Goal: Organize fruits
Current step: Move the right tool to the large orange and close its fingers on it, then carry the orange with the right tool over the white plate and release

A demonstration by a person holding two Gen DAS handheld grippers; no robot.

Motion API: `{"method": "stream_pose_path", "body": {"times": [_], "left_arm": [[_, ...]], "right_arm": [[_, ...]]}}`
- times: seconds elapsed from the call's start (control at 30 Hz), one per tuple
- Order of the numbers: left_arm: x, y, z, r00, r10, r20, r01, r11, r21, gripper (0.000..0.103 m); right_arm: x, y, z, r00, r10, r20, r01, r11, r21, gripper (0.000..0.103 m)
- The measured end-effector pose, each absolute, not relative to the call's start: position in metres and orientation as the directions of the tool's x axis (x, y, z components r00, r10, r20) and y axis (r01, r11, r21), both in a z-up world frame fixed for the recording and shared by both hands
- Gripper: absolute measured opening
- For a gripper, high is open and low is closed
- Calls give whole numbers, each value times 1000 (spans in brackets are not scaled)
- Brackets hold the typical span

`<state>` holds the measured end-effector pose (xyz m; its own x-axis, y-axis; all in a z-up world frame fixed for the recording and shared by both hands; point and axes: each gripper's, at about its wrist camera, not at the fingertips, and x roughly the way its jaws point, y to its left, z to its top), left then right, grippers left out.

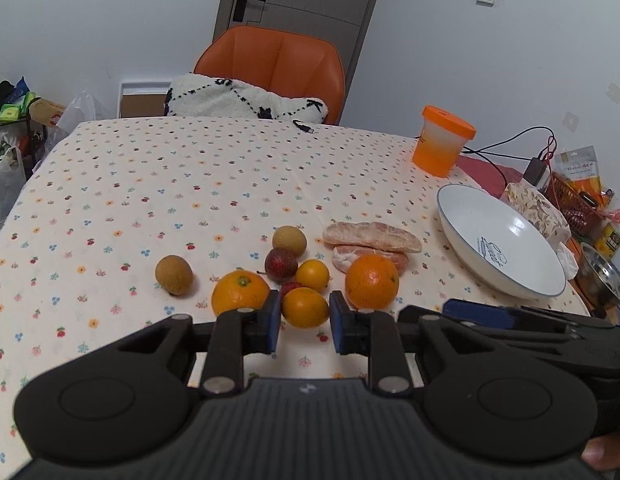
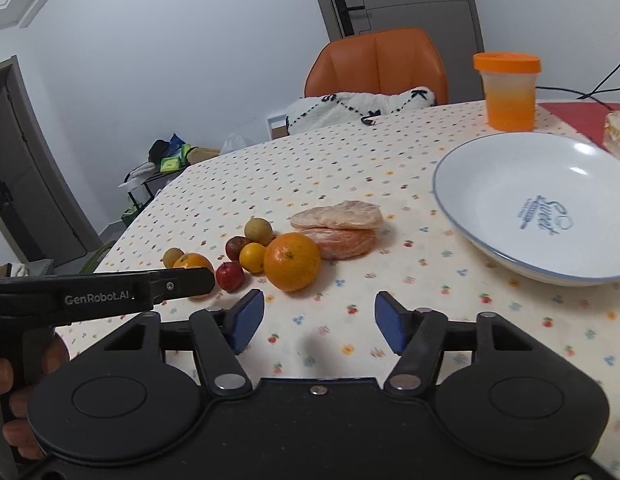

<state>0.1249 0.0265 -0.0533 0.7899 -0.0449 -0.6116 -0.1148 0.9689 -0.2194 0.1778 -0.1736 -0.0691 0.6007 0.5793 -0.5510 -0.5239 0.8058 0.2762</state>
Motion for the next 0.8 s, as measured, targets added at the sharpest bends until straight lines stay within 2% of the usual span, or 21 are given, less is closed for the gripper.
{"method": "stream_pose_path", "body": {"times": [0.5, 0.67, 0.8], "left_arm": [[137, 34, -44, 809, -21, -587, -142, 963, -231, 24], [138, 33, -44, 808, -10, -588, -153, 962, -226, 24], [142, 32, -44, 807, -9, -591, -154, 962, -224, 24]], "right_arm": [[209, -144, -77, 538, 625, -565, -540, 771, 339, 57], [216, -143, -81, 527, 634, -567, -536, 765, 358, 39], [217, -149, -83, 520, 657, -546, -529, 750, 397, 38]]}}
